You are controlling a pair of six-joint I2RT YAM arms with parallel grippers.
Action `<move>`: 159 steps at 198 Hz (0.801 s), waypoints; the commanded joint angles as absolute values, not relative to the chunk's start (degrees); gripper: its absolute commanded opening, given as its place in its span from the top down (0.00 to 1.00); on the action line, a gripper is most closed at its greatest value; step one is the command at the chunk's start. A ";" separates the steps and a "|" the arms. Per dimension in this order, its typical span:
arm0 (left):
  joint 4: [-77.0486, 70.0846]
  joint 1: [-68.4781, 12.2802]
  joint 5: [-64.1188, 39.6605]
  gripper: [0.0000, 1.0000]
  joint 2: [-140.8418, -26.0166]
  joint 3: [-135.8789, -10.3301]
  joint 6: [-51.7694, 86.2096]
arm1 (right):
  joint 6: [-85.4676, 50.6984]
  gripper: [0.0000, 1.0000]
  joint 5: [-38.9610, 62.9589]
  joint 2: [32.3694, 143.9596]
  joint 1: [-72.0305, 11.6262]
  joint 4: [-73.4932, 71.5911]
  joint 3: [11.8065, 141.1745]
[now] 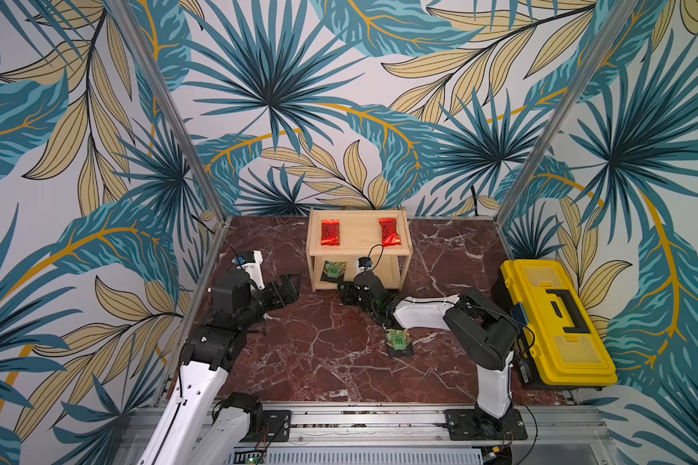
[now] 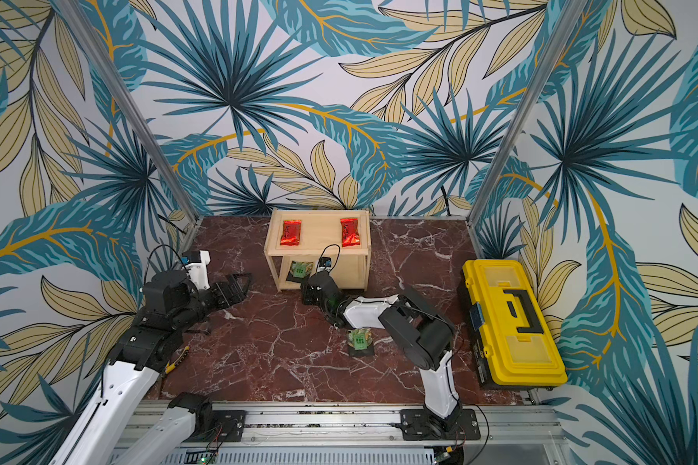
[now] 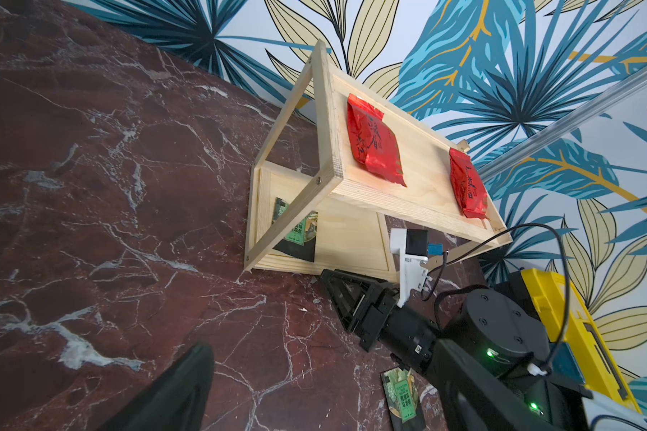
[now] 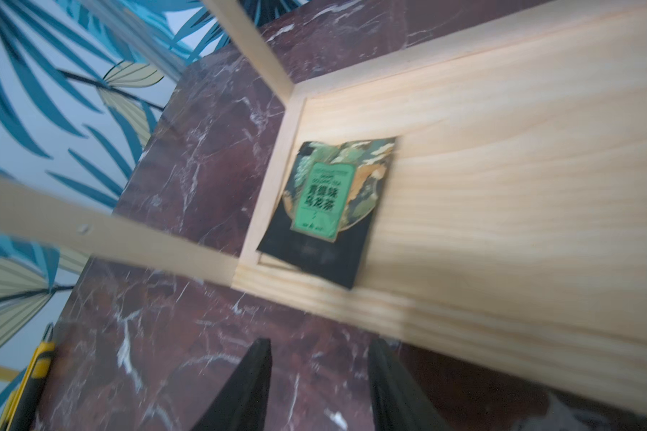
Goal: Place the tea bags on the shelf by color
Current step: Place the tea bag on the shelf, then move the tea bag to the center of the board.
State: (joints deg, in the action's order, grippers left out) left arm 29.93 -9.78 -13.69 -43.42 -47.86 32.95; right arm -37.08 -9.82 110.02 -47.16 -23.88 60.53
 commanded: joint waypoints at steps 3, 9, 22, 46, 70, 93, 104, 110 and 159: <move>34.29 -13.89 -13.47 0.07 -41.86 -45.72 34.05 | -32.39 0.53 -11.22 102.07 -51.82 -19.04 55.41; 34.82 -16.08 -11.60 0.07 -41.39 -45.23 34.62 | -32.17 0.53 -11.85 99.64 -52.59 -17.55 53.42; 35.42 -22.30 -7.94 0.09 -40.49 -43.82 36.75 | -32.75 0.54 -13.09 93.96 -54.06 -14.32 48.40; 34.76 -36.25 -0.24 0.12 -41.20 -40.90 40.75 | -35.22 0.57 -16.01 81.55 -55.02 -8.14 37.28; 29.28 -47.87 2.88 0.14 -46.17 -38.22 43.27 | -36.76 0.58 -19.95 69.58 -54.94 2.11 30.08; 24.07 -52.96 2.22 0.14 -55.00 -38.60 42.61 | -41.73 0.59 -24.28 63.14 -52.14 11.82 26.61; 23.19 -53.33 2.16 0.13 -58.37 -39.47 42.13 | -43.56 0.59 -22.62 62.39 -49.99 11.67 24.71; 22.34 -53.35 2.06 0.12 -59.54 -39.59 42.00 | -43.94 0.59 -21.68 62.36 -49.47 10.34 23.76; 12.39 -51.49 0.48 0.06 -64.08 -36.80 40.91 | -43.51 0.58 -18.41 64.36 -44.01 7.41 21.41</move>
State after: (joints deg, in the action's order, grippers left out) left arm 18.87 -52.80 0.49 -62.70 -37.98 41.87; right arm -42.28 -19.18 64.62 -46.48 6.70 23.03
